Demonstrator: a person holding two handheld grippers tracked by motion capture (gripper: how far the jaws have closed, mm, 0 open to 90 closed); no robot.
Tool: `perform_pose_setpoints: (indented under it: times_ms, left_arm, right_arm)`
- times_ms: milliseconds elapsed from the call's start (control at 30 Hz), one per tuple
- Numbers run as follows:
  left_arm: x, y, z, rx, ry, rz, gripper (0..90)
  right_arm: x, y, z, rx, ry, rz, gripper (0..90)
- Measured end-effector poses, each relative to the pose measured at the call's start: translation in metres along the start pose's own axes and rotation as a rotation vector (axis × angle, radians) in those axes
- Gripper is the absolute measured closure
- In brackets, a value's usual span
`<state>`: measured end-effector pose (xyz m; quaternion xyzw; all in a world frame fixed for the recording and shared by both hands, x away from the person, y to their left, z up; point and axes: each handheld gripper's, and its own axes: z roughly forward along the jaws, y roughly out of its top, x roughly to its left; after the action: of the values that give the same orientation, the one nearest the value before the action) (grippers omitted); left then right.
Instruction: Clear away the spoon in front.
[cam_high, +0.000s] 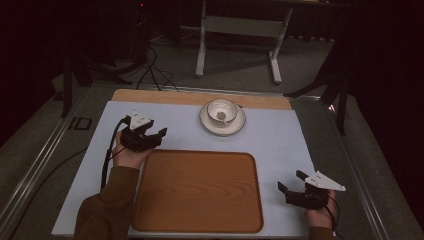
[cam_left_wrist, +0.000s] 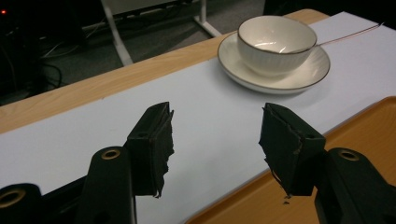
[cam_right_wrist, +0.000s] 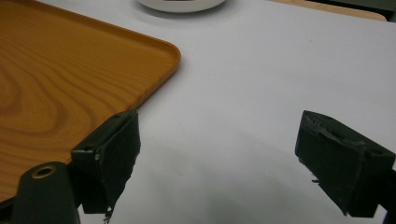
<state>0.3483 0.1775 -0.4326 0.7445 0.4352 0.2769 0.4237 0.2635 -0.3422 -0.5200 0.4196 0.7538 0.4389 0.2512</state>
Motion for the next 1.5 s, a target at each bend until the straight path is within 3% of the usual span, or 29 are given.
perform_pose_setpoints:
  times_ms: [800, 1500]
  left_arm:
    - [-0.026, 0.035, 0.035, -0.026, -0.078, 0.034, 43.6]
    - [-0.048, 0.053, 0.062, -0.009, -0.127, 0.058, 43.6]
  right_arm:
    - [-0.001, 0.000, -0.001, -0.009, -0.001, 0.003, 13.9]
    - [-0.001, 0.000, -0.001, -0.012, -0.001, 0.003, 13.9]
